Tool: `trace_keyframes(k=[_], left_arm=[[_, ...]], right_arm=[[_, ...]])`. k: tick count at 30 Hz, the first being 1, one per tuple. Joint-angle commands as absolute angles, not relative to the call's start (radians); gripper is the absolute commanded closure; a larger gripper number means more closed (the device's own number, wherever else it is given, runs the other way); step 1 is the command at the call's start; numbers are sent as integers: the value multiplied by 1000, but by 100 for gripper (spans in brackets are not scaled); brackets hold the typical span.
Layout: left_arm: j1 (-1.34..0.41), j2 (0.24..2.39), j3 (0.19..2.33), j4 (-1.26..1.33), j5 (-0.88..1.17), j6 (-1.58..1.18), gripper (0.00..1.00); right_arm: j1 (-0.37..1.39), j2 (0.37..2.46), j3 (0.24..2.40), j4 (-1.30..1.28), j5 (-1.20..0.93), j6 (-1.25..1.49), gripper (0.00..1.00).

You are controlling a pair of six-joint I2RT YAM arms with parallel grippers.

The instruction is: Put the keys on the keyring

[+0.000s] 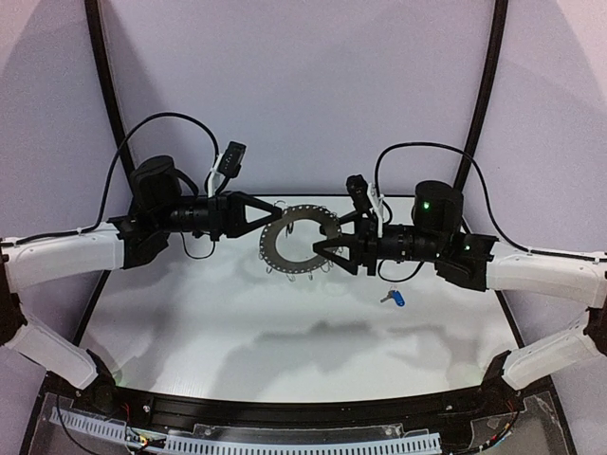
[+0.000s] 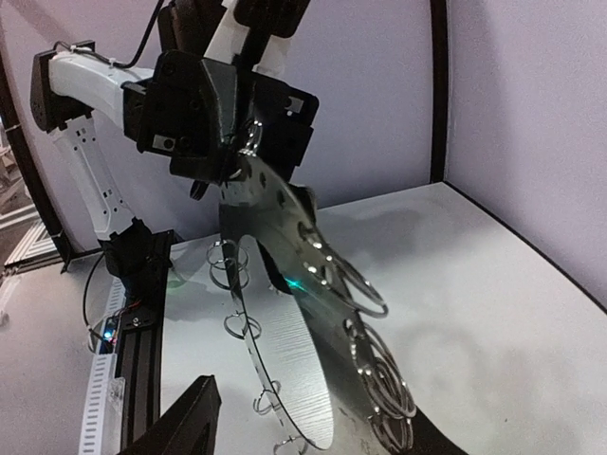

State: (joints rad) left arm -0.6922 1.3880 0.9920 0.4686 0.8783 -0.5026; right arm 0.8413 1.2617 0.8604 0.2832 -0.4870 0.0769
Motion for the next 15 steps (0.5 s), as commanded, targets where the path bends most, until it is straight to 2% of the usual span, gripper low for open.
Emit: trace_keyframes(k=[1,8,9,10,12,13,14,15], left_arm=[[-693,1347,983,533,901,-506,99],[-693,1351,978,516,889,-486,99],[-693,1351,976,510,880,-484,99],[-693,1351,976,495,874,-474,99],[-693,1351,975,475,850,-453,98],[-693,1350,974,433,802,-440,77],[-693,1345,970,414,780,-429,67],[-693,1342,966,383,727,-424,47]], right_arm=[[835,1242,912,263,-568,14,53],[835,1208,921,240,-608,5,86],[834,1205,930,223,-620,-6,96],[834,1204,945,203,-630,-19,100],[834,1203,962,166,-635,-18,100],[835,1200,978,136,-631,-18,100],[835,1198,988,121,-623,-17,100],[834,1196,998,95,-617,-24,100]])
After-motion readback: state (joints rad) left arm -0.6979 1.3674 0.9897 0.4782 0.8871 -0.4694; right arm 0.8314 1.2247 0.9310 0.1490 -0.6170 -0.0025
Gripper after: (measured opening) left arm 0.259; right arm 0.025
